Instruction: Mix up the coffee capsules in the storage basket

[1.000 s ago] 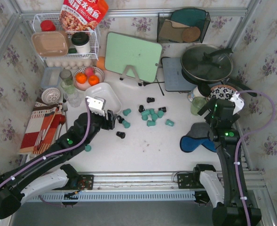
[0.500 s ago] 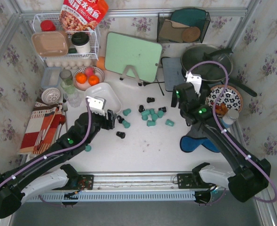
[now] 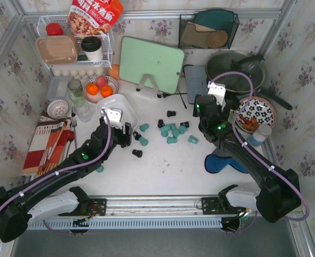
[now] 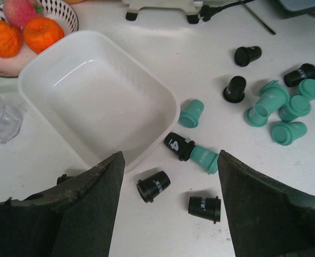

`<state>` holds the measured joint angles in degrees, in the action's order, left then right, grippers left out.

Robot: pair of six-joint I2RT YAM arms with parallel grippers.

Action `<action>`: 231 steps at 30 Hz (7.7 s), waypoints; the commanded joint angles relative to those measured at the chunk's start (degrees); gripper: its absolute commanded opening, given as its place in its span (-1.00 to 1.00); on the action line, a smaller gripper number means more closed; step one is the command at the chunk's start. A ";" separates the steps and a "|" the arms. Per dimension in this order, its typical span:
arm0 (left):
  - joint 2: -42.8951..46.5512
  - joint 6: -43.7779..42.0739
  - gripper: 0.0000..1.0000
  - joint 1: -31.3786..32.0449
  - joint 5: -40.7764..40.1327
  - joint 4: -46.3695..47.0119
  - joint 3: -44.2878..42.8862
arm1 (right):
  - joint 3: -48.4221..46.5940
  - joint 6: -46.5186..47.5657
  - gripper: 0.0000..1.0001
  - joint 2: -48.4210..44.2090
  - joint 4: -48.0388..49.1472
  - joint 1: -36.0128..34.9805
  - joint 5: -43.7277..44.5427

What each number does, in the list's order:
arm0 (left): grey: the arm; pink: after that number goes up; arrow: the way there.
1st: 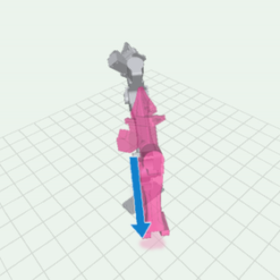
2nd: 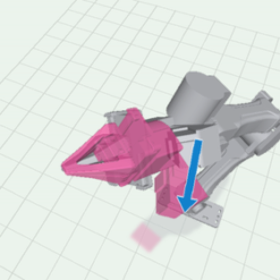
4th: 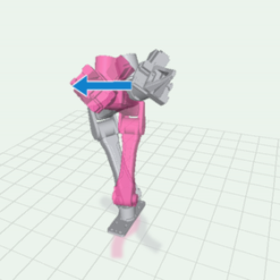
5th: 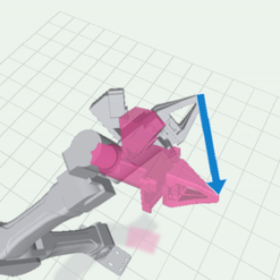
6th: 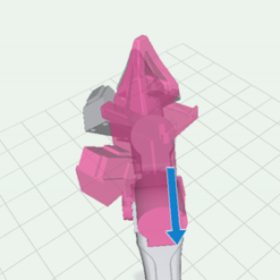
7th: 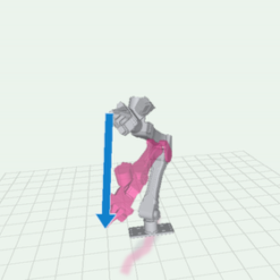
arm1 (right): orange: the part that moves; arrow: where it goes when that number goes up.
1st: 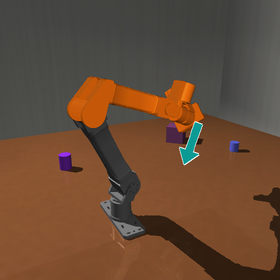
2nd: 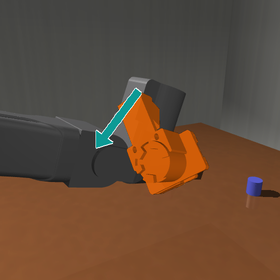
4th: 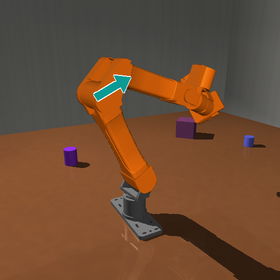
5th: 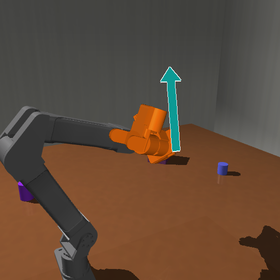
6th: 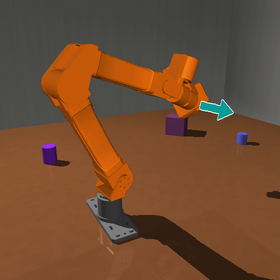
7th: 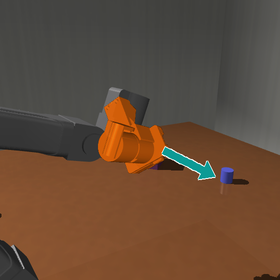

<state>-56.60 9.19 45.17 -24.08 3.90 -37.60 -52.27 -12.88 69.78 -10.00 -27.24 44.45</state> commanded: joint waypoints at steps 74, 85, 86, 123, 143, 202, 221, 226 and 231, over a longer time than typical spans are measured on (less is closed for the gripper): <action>-61.49 -53.92 -1.00 -31.81 39.15 -42.55 -70.29 | 27.27 4.93 0.67 -10.44 32.93 -14.78 -25.18; -71.94 -53.85 -1.00 -30.41 38.89 -44.96 -79.15 | 25.61 5.43 0.66 -6.38 31.95 -14.85 -26.12; -72.89 -53.73 -0.98 -30.18 38.40 -44.94 -79.85 | 25.64 5.54 0.67 -6.13 31.97 -14.85 -26.04; -17.27 -7.04 0.99 -24.47 8.80 -32.06 -36.09 | 29.11 5.94 0.70 -8.84 37.42 -16.31 -21.56; -8.30 22.74 0.99 -26.62 3.27 -58.90 -18.84 | 28.34 5.17 0.70 -8.07 36.25 -16.33 -21.99; -6.25 21.87 -0.58 -25.25 16.56 -48.39 -8.23 | 26.52 4.74 0.71 -4.21 34.34 -16.43 -22.36; -25.95 8.70 -0.63 -23.99 16.33 -24.33 -33.83 | 30.36 4.63 0.73 -8.62 38.30 -16.44 -14.38; -31.17 7.22 -0.61 -23.90 14.81 -20.17 -36.75 | 30.20 4.80 0.73 -7.80 38.43 -16.43 -14.09; -37.24 6.80 -0.59 -23.90 14.88 -18.11 -38.71 | 29.54 5.23 0.74 -6.15 38.01 -16.42 -13.59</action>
<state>-90.41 17.15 21.34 -8.58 -18.20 -74.91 -22.09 -8.23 62.81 26.44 -43.66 29.45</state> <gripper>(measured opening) 0.295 0.867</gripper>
